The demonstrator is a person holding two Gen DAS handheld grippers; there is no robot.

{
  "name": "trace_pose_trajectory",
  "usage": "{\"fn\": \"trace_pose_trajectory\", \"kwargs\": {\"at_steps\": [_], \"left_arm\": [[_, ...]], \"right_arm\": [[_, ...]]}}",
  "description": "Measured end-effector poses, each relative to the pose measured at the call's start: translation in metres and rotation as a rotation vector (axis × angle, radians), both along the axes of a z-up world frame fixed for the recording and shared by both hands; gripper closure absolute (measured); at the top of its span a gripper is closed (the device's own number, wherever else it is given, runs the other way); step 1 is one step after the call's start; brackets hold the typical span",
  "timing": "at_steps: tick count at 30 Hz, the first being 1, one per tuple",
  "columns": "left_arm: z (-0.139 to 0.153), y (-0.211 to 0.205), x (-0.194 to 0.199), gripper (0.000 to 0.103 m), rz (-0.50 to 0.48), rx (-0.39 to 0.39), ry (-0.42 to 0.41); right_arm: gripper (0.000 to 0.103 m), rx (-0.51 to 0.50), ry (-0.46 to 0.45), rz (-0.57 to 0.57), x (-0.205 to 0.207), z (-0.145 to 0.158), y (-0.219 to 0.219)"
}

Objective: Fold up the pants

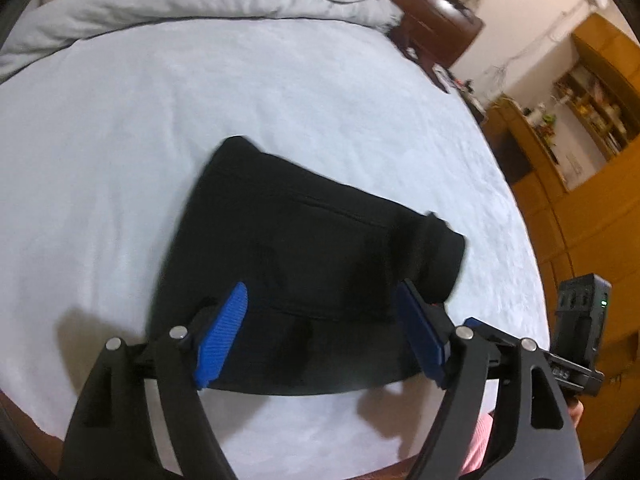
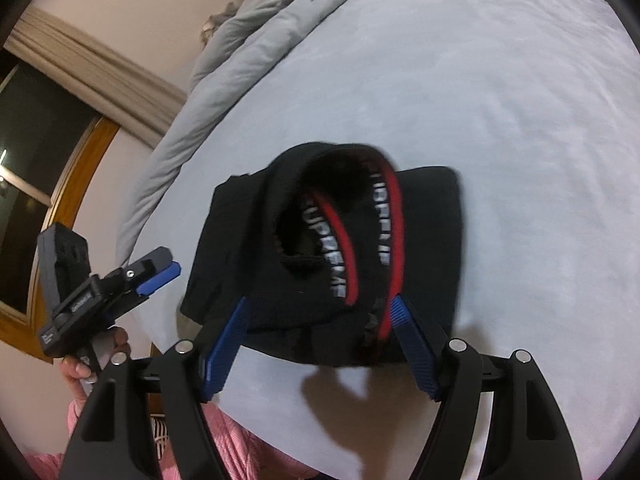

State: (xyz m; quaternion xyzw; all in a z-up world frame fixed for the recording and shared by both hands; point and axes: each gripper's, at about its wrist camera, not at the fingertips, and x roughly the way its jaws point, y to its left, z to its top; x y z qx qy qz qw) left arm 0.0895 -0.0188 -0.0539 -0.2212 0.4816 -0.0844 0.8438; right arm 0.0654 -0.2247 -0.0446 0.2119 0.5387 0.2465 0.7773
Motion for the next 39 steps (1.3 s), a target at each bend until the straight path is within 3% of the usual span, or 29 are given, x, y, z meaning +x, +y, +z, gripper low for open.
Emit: {"fn": "trace_pose_trajectory", "kwargs": {"at_steps": [4, 8, 13, 15, 17, 27, 30, 33, 34, 35, 37, 39], "left_arm": [[-0.011, 0.010, 0.004, 0.027, 0.043, 0.027, 0.024], [-0.021, 0.029, -0.002, 0.027, 0.048, 0.140, 0.020], [-0.027, 0.042, -0.002, 0.024, 0.052, 0.161, 0.032], [-0.030, 0.044, 0.000, 0.024, 0.053, 0.169, 0.034], [-0.032, 0.049, 0.001, 0.023, 0.057, 0.166, 0.040], [-0.038, 0.042, 0.004, 0.018, 0.051, 0.241, 0.054], [-0.038, 0.038, 0.005, 0.017, 0.046, 0.252, 0.051], [-0.045, 0.034, 0.007, 0.017, 0.042, 0.282, 0.080], [-0.046, 0.033, 0.008, 0.017, 0.040, 0.287, 0.089], [-0.048, 0.032, 0.008, 0.017, 0.042, 0.293, 0.095], [-0.047, 0.033, 0.007, 0.017, 0.041, 0.302, 0.093], [-0.045, 0.035, 0.006, 0.017, 0.034, 0.307, 0.092]], "right_arm": [[0.028, -0.037, -0.014, 0.043, 0.012, -0.004, 0.022], [0.028, -0.078, -0.058, 0.087, 0.026, -0.004, 0.042], [0.031, -0.078, -0.076, 0.135, 0.041, -0.010, 0.057], [0.052, -0.082, -0.082, 0.160, 0.043, -0.012, 0.059], [0.098, -0.051, -0.057, 0.204, 0.043, -0.016, 0.058], [0.098, 0.199, -0.027, 0.155, 0.029, 0.027, 0.003], [0.098, 0.182, 0.051, 0.146, 0.028, 0.024, -0.004], [0.097, 0.047, 0.124, 0.110, 0.031, -0.003, -0.005], [0.094, -0.004, 0.152, 0.101, 0.031, -0.017, -0.004], [0.083, -0.023, 0.158, 0.092, 0.030, -0.025, -0.004], [0.079, 0.005, 0.136, 0.082, 0.026, -0.026, -0.008], [0.058, 0.018, 0.112, 0.060, 0.021, -0.019, -0.012]]}}
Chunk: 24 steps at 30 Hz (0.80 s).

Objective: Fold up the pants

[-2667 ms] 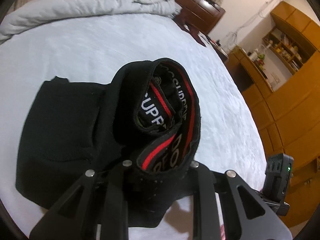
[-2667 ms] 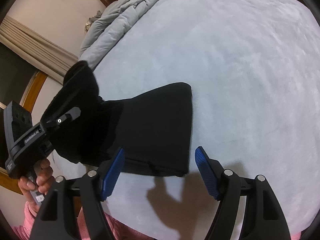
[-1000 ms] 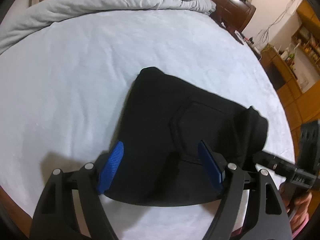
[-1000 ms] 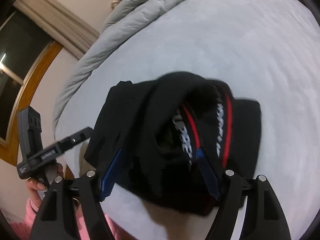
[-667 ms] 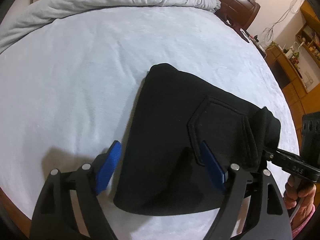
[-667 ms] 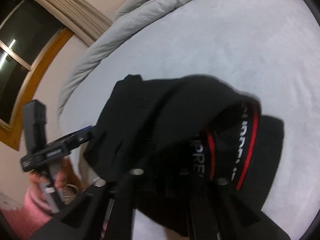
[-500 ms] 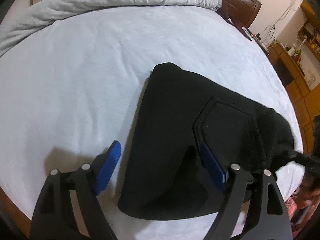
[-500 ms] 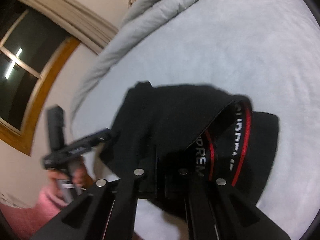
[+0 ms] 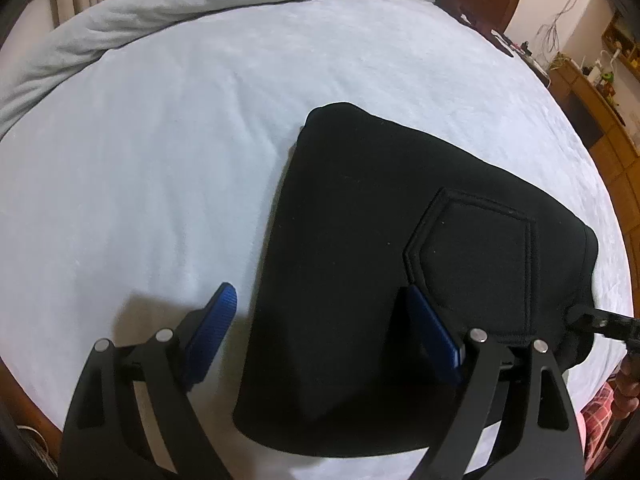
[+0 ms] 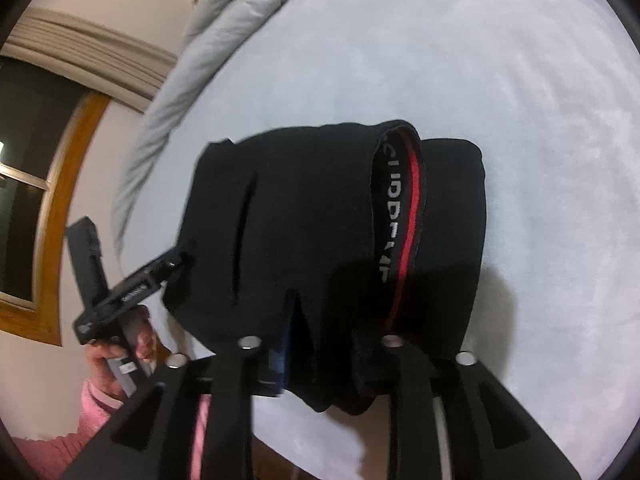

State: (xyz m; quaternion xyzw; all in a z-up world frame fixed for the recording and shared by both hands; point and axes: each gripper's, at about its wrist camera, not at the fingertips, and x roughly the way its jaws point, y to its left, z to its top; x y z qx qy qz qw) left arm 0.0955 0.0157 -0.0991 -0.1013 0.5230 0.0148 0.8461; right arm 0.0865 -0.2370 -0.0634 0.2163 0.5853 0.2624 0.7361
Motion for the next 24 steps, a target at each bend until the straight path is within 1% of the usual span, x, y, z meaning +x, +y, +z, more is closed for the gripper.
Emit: {"fn": "trace_pose_trajectory", "kwargs": {"at_steps": [1, 2, 3, 5, 6, 8, 10, 12, 13, 14, 15, 16, 17, 20, 24], "left_arm": [[0.002, 0.000, -0.001, 0.017, -0.003, 0.007, 0.000], [0.005, 0.001, -0.002, 0.017, -0.005, 0.013, -0.002], [0.006, 0.000, -0.004, 0.017, -0.008, 0.020, -0.006], [0.010, -0.001, -0.008, 0.017, -0.020, 0.037, -0.020], [0.010, -0.002, -0.010, 0.017, -0.024, 0.042, -0.020], [0.007, -0.004, -0.013, 0.016, -0.036, 0.045, -0.011], [0.004, -0.006, -0.014, 0.015, -0.029, 0.049, -0.011], [0.003, -0.004, -0.014, 0.014, -0.015, 0.035, -0.012], [0.002, -0.002, -0.014, 0.014, -0.008, 0.017, -0.006], [0.002, -0.001, -0.014, 0.014, -0.003, 0.008, -0.004], [0.001, -0.001, -0.014, 0.014, 0.000, -0.001, 0.000], [0.001, 0.000, -0.013, 0.014, 0.000, -0.008, 0.002], [0.000, -0.001, -0.014, 0.014, 0.000, -0.008, 0.003], [0.000, -0.005, -0.014, 0.012, -0.011, 0.008, -0.001], [-0.004, -0.004, -0.011, 0.011, -0.001, -0.005, 0.016]], "right_arm": [[0.042, -0.019, -0.019, -0.009, -0.003, 0.005, -0.002], [0.040, -0.041, -0.037, -0.009, -0.006, 0.009, -0.003], [0.040, -0.054, -0.047, -0.004, -0.009, 0.011, -0.004], [0.040, -0.034, -0.054, 0.011, -0.019, 0.015, -0.005], [0.040, -0.020, -0.055, 0.030, -0.023, 0.015, -0.003], [0.040, -0.025, -0.070, 0.068, -0.033, 0.015, 0.007], [0.040, -0.066, -0.131, 0.094, -0.039, 0.016, 0.015], [0.045, -0.093, -0.150, 0.119, -0.041, 0.016, 0.020], [0.066, -0.069, -0.146, 0.143, -0.041, 0.015, 0.021], [0.077, -0.035, -0.130, 0.152, -0.040, 0.014, 0.019], [0.078, -0.028, -0.136, 0.152, -0.039, 0.015, 0.015], [0.081, -0.025, -0.147, 0.163, -0.041, 0.018, 0.014], [0.090, -0.029, -0.165, 0.177, -0.042, 0.021, 0.013], [0.093, -0.059, -0.175, 0.189, -0.043, 0.024, 0.009], [0.094, -0.156, -0.102, 0.198, -0.041, 0.002, 0.014]]}}
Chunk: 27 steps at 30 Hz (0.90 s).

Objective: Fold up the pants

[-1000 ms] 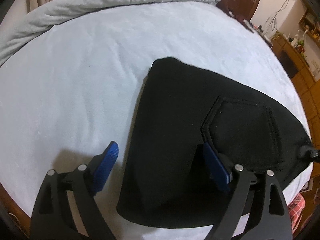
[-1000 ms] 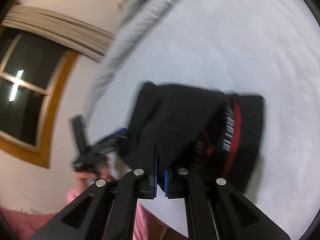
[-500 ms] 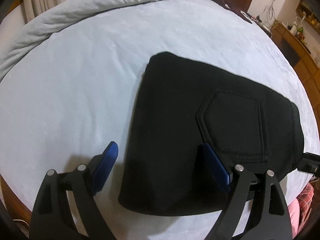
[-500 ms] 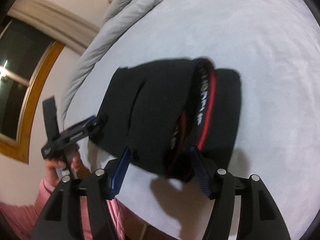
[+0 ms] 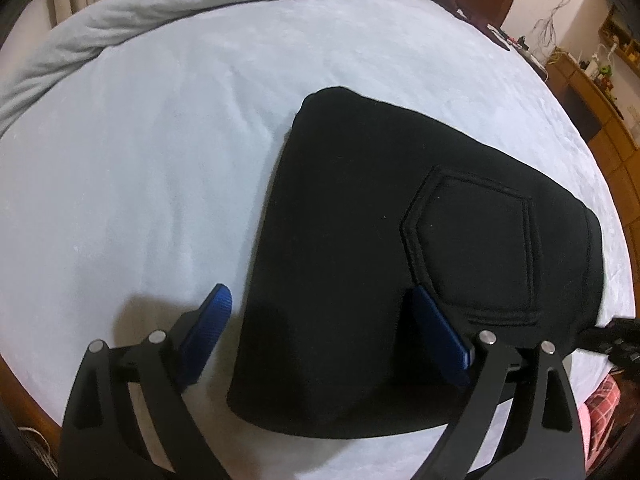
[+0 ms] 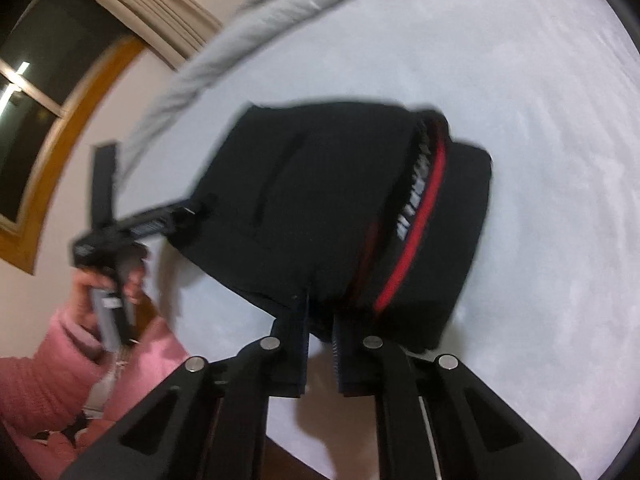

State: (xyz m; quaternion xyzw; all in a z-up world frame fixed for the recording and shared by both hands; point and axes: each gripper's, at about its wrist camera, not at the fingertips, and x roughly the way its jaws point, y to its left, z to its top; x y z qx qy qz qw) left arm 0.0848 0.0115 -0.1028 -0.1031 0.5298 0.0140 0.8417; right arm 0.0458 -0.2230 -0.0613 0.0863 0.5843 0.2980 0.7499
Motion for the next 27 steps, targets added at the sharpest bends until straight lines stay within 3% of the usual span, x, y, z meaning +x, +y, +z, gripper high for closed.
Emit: {"fn": "trace_pose_trajectory", "kwargs": {"at_steps": [3, 6, 7, 11, 18, 21, 25, 27], "left_arm": [[-0.001, 0.003, -0.001, 0.011, 0.010, -0.023, 0.008], [0.003, 0.003, -0.003, 0.012, 0.002, -0.021, 0.011], [0.006, 0.002, -0.003, 0.012, -0.008, -0.018, 0.010], [0.016, 0.001, -0.002, 0.012, -0.016, -0.028, -0.008], [0.019, 0.000, 0.007, 0.012, -0.010, -0.045, -0.005], [0.019, -0.001, 0.008, 0.012, -0.013, -0.049, -0.007], [0.019, -0.004, 0.008, 0.012, -0.024, -0.035, -0.003], [0.019, -0.006, 0.009, 0.012, -0.031, -0.032, -0.005]], "right_arm": [[0.093, 0.022, 0.001, -0.014, -0.001, 0.000, -0.002], [0.067, 0.038, 0.001, -0.044, -0.002, 0.009, -0.010], [0.054, 0.044, -0.007, -0.054, -0.002, 0.015, -0.014], [0.029, 0.068, -0.019, -0.126, 0.012, 0.025, -0.028], [0.024, 0.041, 0.066, -0.220, 0.049, -0.002, -0.024], [0.022, 0.080, 0.115, -0.238, 0.060, -0.018, -0.020], [0.004, 0.118, 0.159, -0.241, 0.067, -0.034, -0.011], [0.003, 0.118, 0.176, -0.275, 0.068, -0.041, -0.010]]}}
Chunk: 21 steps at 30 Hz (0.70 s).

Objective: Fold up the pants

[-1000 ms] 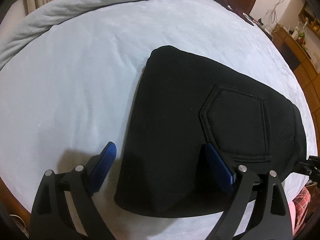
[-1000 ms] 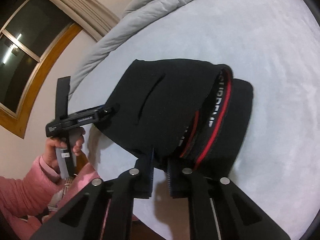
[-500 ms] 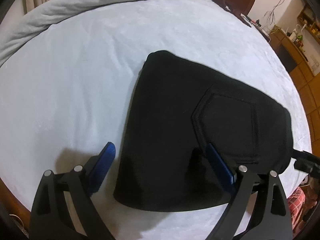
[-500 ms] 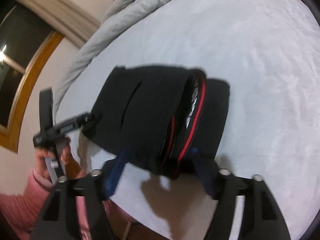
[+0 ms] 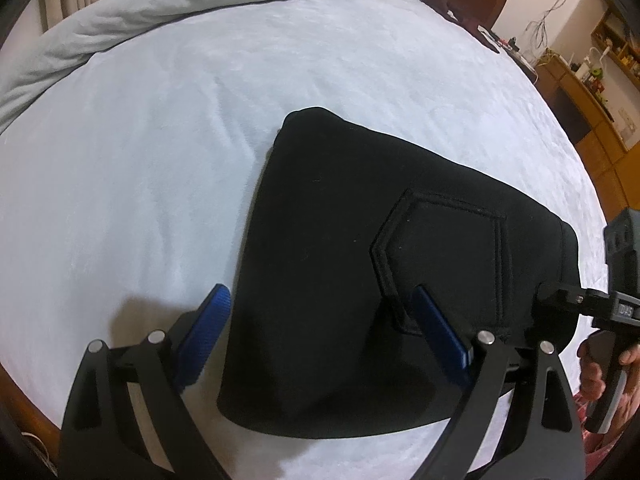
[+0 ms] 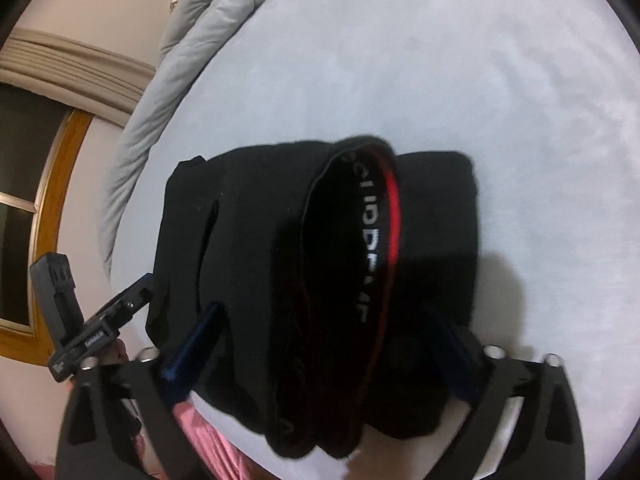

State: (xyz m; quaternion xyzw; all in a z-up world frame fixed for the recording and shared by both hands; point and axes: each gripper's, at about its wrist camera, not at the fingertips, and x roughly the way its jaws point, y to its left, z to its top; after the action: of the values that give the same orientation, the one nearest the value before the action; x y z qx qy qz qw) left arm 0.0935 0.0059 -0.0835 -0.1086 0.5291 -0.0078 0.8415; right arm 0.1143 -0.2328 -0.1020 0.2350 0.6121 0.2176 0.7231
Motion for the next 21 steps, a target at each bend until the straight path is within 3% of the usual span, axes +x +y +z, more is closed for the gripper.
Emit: {"fn": "trace_pose_trajectory", "kwargs": {"at_steps": [6, 10, 11, 13, 14, 17, 21], "left_arm": [[0.002, -0.005, 0.001, 0.012, -0.010, 0.012, -0.010], [0.003, -0.010, 0.001, 0.012, -0.028, 0.032, -0.013], [0.004, -0.011, 0.000, 0.012, -0.032, 0.038, -0.015], [0.006, -0.013, 0.000, 0.012, -0.038, 0.047, -0.018], [0.007, -0.013, 0.000, 0.012, -0.041, 0.050, -0.020], [0.009, -0.014, 0.000, 0.012, -0.043, 0.046, -0.025], [0.011, -0.016, 0.001, 0.012, -0.048, 0.044, -0.031]], "right_arm": [[0.004, 0.003, -0.048, -0.031, -0.005, 0.007, 0.000], [0.038, -0.011, -0.139, -0.006, -0.010, 0.021, 0.005], [0.052, 0.004, -0.144, 0.006, -0.010, 0.022, 0.006], [0.061, 0.003, -0.137, 0.007, -0.008, 0.023, 0.007], [0.073, 0.014, -0.137, 0.009, -0.008, 0.024, 0.007], [0.087, 0.058, -0.132, 0.011, -0.007, 0.032, 0.002], [0.090, 0.082, -0.145, 0.026, -0.012, 0.043, 0.000]]}}
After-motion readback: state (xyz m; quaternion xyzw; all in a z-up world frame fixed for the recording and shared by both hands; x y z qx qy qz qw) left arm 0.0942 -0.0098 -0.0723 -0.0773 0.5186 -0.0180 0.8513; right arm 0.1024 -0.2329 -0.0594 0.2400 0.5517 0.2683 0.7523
